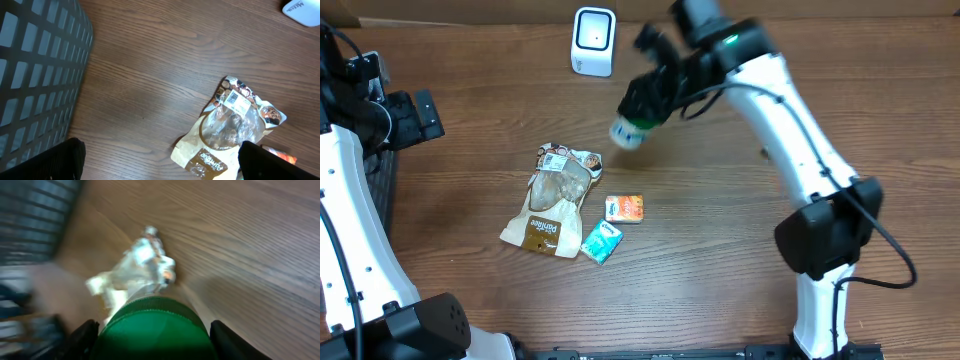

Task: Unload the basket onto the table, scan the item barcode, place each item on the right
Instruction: 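Lift the bottle and carry it toward the scanner, then hold the bottle in front of the white scanner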

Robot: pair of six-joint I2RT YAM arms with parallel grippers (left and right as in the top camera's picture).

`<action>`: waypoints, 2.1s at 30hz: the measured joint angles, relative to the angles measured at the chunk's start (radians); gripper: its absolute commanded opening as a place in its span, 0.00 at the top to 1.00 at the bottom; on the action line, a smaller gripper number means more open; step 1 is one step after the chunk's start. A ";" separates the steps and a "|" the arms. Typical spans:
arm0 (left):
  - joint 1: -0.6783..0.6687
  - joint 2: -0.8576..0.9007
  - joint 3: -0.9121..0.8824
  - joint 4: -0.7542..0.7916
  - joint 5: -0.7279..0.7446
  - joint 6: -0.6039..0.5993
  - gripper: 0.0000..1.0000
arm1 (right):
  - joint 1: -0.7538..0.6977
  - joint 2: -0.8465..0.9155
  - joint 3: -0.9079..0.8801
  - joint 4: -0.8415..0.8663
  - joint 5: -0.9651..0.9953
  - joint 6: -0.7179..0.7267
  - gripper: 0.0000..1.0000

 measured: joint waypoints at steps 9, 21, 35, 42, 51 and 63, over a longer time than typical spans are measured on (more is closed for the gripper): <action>0.000 0.000 0.000 0.000 0.000 0.000 0.00 | -0.168 -0.002 0.068 -0.116 -0.396 -0.112 0.65; 0.000 0.000 0.000 0.000 0.000 0.000 0.00 | -0.219 -0.007 0.068 -0.121 -0.541 -0.149 0.67; 0.000 0.000 0.000 0.000 0.000 0.000 0.00 | 0.011 -0.007 0.053 0.244 0.138 -0.075 0.74; 0.000 0.000 0.000 0.000 0.000 0.000 0.00 | 0.147 -0.007 -0.086 0.652 0.498 -0.268 0.82; 0.000 0.000 0.000 0.000 0.000 0.000 0.00 | 0.140 0.039 -0.125 0.956 0.605 -0.528 0.81; 0.000 0.000 0.000 0.000 0.000 0.000 0.00 | 0.137 0.119 -0.126 1.231 0.599 -0.676 0.69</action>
